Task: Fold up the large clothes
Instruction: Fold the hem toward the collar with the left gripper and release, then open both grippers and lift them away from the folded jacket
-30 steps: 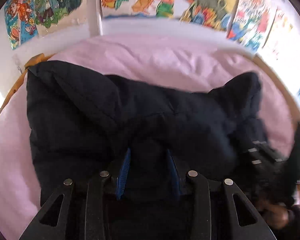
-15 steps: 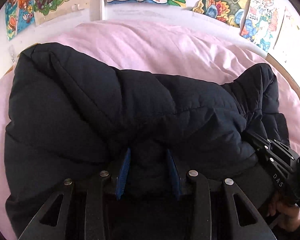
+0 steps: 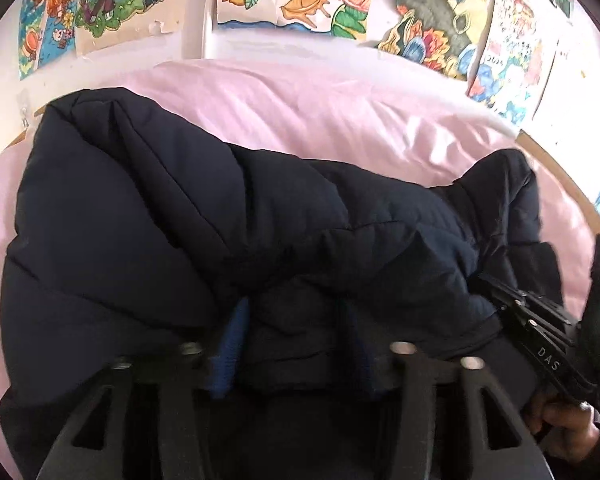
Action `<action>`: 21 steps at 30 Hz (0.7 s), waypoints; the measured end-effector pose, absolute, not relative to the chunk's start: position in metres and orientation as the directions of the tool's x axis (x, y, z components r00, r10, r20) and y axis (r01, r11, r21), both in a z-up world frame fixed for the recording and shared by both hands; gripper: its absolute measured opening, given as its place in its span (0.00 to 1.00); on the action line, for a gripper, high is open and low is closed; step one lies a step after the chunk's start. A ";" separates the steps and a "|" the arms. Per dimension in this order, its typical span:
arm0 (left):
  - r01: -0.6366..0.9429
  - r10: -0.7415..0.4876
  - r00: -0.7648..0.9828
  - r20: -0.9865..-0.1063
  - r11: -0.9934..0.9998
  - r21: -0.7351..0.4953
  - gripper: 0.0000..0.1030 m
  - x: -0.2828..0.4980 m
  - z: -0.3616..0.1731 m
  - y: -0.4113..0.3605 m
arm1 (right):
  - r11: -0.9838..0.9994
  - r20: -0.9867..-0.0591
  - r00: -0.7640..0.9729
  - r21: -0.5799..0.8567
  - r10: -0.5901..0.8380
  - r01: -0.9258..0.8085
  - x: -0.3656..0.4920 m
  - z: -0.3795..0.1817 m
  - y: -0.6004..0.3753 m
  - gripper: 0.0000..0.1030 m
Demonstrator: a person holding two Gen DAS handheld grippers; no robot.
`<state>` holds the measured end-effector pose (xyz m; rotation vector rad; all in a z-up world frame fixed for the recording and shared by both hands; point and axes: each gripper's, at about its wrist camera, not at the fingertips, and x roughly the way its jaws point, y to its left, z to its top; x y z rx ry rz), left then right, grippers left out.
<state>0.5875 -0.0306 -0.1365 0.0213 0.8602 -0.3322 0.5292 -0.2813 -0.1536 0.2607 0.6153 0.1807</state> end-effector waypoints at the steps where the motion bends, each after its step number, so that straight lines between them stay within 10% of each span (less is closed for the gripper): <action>1: 0.282 -0.267 0.599 -0.755 0.953 -0.113 0.76 0.583 -0.131 -0.031 | 0.942 -0.538 0.800 0.321 0.266 -0.097 0.526 -0.151 -0.286 0.04; 6: 0.236 -0.170 0.602 -0.780 0.971 -0.030 0.86 0.565 -0.106 -0.036 | 0.900 -0.533 0.776 0.425 0.337 -0.099 0.510 -0.133 -0.301 0.29; 8: 0.212 -0.134 0.599 -0.789 0.977 -0.004 0.86 0.555 -0.097 -0.033 | 0.905 -0.543 0.769 0.410 0.338 -0.109 0.498 -0.118 -0.297 0.63; 10: 0.202 -0.126 0.607 -0.785 0.979 -0.001 0.86 0.542 -0.084 -0.028 | 0.927 -0.554 0.772 0.355 0.312 -0.120 0.485 -0.103 -0.288 0.76; 21: 0.161 -0.171 0.698 -0.695 0.984 -0.080 0.95 0.431 0.019 0.001 | 0.939 -0.569 0.753 0.278 0.330 -0.202 0.371 -0.008 -0.293 0.93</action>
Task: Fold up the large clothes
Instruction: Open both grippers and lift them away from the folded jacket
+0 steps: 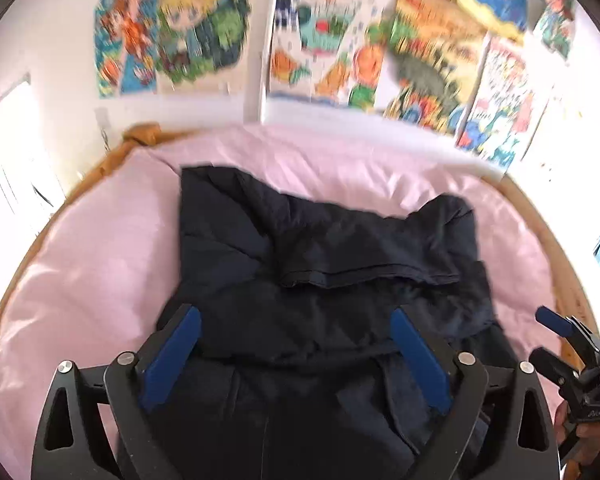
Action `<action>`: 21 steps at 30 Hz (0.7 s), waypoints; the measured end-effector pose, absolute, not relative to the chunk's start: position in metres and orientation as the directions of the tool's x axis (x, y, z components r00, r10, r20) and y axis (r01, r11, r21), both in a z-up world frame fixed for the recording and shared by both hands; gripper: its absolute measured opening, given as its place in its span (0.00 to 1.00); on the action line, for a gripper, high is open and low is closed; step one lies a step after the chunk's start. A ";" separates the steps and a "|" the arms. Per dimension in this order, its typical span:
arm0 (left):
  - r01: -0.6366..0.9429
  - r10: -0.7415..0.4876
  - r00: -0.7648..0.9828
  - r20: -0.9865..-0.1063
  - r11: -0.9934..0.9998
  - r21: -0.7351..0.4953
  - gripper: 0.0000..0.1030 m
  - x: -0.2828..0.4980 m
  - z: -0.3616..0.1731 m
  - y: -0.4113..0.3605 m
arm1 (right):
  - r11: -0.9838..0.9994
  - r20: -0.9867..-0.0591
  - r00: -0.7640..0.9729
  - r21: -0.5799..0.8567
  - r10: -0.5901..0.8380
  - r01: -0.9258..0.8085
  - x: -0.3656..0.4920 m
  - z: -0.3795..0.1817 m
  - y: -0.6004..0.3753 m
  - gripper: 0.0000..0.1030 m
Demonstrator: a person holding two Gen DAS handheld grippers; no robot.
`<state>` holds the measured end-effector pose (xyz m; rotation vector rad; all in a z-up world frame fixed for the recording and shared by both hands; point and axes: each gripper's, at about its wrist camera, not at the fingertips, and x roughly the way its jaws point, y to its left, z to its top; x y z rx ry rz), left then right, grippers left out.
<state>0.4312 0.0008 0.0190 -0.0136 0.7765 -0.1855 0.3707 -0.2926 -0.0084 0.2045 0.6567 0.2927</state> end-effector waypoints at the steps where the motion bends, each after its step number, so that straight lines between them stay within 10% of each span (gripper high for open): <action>1: 0.162 -0.171 0.711 -0.682 0.984 -0.078 0.96 0.419 0.027 0.001 | 0.944 -0.566 0.759 0.258 0.321 -0.206 0.353 0.001 -0.293 0.95; 21: 0.287 -0.128 0.782 -0.610 0.942 0.171 1.00 0.180 0.042 0.023 | 0.956 -0.588 0.779 -0.032 0.216 -0.290 0.124 0.038 -0.264 0.98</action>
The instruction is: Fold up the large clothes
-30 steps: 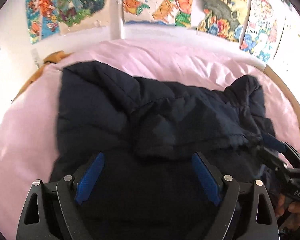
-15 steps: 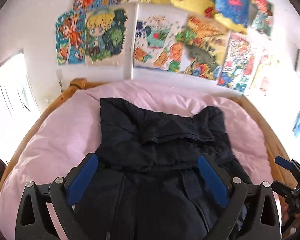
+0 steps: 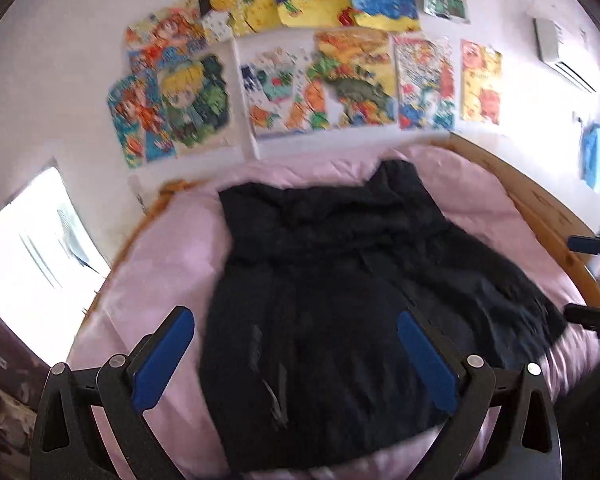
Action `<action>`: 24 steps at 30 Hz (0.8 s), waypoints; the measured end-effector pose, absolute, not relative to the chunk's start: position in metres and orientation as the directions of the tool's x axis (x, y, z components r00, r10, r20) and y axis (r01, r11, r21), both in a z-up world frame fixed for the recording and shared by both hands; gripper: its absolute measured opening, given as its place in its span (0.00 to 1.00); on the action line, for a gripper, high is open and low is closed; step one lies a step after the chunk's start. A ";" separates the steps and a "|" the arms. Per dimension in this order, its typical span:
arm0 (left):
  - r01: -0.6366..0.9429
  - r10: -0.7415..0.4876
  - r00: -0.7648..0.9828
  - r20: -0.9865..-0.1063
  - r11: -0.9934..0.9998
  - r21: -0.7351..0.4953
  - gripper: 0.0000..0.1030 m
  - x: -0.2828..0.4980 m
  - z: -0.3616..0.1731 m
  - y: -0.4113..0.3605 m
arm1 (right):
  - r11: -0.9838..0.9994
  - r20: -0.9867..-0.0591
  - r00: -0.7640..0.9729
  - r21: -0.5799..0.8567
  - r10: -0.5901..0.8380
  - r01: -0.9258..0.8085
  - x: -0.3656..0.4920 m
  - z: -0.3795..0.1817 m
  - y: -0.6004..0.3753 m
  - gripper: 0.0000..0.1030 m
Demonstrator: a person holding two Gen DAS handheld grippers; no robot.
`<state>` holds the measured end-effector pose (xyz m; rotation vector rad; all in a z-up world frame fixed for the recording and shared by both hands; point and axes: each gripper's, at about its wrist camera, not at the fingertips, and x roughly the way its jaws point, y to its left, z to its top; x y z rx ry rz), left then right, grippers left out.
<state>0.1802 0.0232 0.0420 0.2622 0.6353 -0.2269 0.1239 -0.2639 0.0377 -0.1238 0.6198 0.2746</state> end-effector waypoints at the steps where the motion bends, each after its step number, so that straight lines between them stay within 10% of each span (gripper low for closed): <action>1: 0.308 -0.137 0.762 -0.633 0.936 0.168 1.00 0.176 0.031 0.023 | 0.952 -0.604 0.768 -0.048 0.214 -0.303 0.119 0.031 -0.260 0.98; 15: 0.524 -0.131 0.611 -0.781 0.806 0.275 1.00 0.151 -0.055 -0.013 | 0.903 -0.849 0.528 -0.218 0.012 -0.371 0.118 -0.065 -0.225 0.98; 24: 0.521 -0.028 0.597 -0.801 0.773 0.361 1.00 0.146 -0.080 -0.022 | 0.893 -0.816 0.567 -0.336 -0.117 -0.299 0.116 -0.075 -0.216 0.98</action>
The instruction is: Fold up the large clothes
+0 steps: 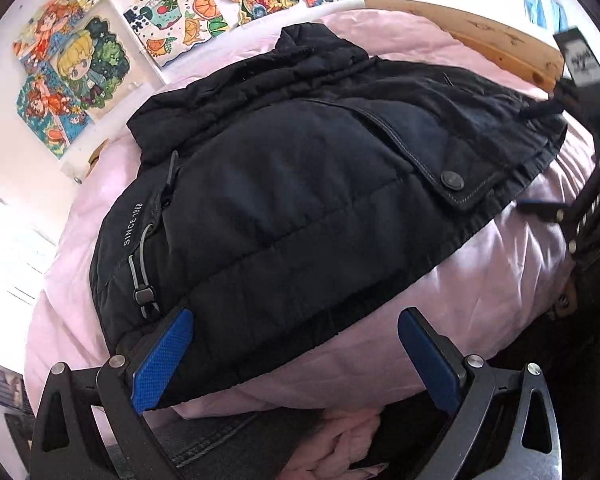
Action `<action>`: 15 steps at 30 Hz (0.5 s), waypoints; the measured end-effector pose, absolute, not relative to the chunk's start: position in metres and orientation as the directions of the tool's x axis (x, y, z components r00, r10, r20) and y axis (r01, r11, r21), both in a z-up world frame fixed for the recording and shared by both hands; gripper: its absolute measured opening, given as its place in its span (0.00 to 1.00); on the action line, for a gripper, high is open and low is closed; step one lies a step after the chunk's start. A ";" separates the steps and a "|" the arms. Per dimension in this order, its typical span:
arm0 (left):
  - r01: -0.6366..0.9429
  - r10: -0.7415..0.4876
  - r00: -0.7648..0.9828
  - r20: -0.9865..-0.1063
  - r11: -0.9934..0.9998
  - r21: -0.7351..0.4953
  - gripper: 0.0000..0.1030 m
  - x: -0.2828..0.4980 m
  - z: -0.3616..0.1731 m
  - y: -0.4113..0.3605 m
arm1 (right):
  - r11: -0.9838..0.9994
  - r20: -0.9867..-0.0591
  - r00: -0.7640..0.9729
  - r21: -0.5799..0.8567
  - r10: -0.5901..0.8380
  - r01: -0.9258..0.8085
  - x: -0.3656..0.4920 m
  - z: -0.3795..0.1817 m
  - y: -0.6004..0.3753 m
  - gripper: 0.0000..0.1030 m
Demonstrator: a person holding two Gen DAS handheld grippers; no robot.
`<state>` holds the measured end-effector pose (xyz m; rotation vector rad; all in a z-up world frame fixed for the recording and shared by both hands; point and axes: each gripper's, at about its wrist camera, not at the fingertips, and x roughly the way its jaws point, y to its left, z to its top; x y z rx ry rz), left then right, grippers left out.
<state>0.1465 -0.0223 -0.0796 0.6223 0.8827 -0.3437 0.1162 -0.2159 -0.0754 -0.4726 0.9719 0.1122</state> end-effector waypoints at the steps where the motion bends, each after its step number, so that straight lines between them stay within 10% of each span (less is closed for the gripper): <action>1: 0.522 -0.026 0.598 -0.801 0.771 0.365 1.00 0.146 -0.079 -0.022 | 0.894 -0.810 0.572 -0.343 -0.127 -0.287 0.118 -0.076 -0.219 0.98; 9: 0.525 0.021 0.608 -0.794 0.740 0.421 1.00 0.143 -0.086 -0.026 | 0.866 -0.791 0.583 -0.412 -0.186 -0.283 0.119 -0.084 -0.218 0.97; 12: 0.518 0.036 0.627 -0.778 0.727 0.452 1.00 0.139 -0.087 -0.028 | 0.856 -0.751 0.627 -0.449 -0.206 -0.257 0.117 -0.075 -0.218 0.72; 15: 0.525 0.018 0.636 -0.772 0.723 0.449 1.00 0.136 -0.085 -0.028 | 0.865 -0.751 0.627 -0.439 -0.207 -0.241 0.119 -0.073 -0.224 0.69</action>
